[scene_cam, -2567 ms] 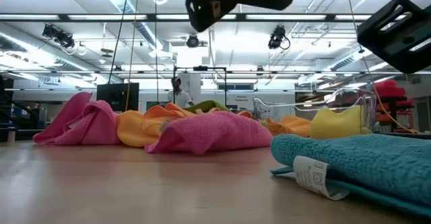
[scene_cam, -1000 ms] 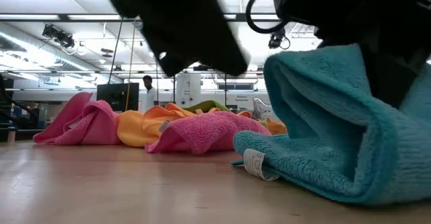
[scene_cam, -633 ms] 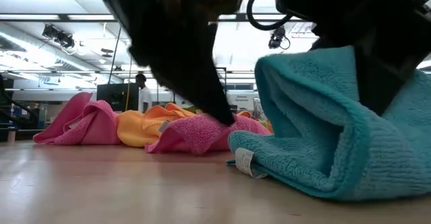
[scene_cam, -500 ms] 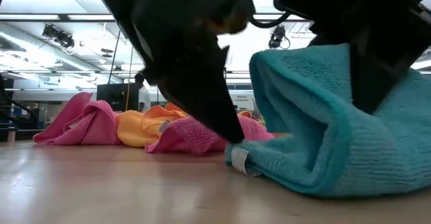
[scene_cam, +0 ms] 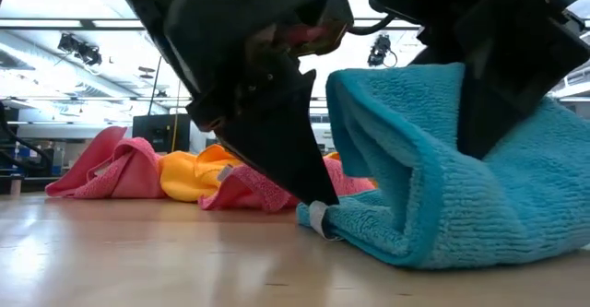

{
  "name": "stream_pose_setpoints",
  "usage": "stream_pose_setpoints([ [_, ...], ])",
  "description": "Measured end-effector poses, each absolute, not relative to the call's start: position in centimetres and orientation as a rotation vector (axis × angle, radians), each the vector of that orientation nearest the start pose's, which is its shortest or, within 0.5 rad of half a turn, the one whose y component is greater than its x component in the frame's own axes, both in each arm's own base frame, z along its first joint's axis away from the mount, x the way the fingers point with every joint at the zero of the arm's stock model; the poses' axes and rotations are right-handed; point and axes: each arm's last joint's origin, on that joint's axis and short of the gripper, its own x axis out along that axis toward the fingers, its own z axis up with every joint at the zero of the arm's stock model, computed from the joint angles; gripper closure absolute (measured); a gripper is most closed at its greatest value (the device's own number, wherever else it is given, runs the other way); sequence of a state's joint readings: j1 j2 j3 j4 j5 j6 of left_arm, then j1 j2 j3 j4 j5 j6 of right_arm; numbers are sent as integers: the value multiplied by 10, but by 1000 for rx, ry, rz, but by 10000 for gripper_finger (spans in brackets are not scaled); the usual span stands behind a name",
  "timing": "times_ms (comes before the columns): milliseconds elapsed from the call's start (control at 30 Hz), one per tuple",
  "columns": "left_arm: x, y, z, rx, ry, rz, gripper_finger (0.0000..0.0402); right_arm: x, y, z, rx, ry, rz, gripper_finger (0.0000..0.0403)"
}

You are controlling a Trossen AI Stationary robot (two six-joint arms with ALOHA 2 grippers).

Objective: Fold microfiber towels
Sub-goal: Fold the blue towel

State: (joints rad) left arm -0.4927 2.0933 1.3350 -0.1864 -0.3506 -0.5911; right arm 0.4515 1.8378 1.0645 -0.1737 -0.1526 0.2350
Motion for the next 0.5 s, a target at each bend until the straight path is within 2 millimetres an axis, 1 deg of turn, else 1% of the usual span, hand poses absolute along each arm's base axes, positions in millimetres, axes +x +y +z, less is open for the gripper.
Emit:
stream_pose_setpoints([
  [133, 379, -196, 130, -162, 862, 118, 390, 327, 158, 152, 54, 996, 418, 324],
  [333, 380, -194, 130, -164, 861, 122, 378, 329, 158, 153, 22, 967, 425, 279],
  [500, 380, -194, 130, -164, 861, 122, 388, 329, 158, 153, -5, 952, 407, 245],
])
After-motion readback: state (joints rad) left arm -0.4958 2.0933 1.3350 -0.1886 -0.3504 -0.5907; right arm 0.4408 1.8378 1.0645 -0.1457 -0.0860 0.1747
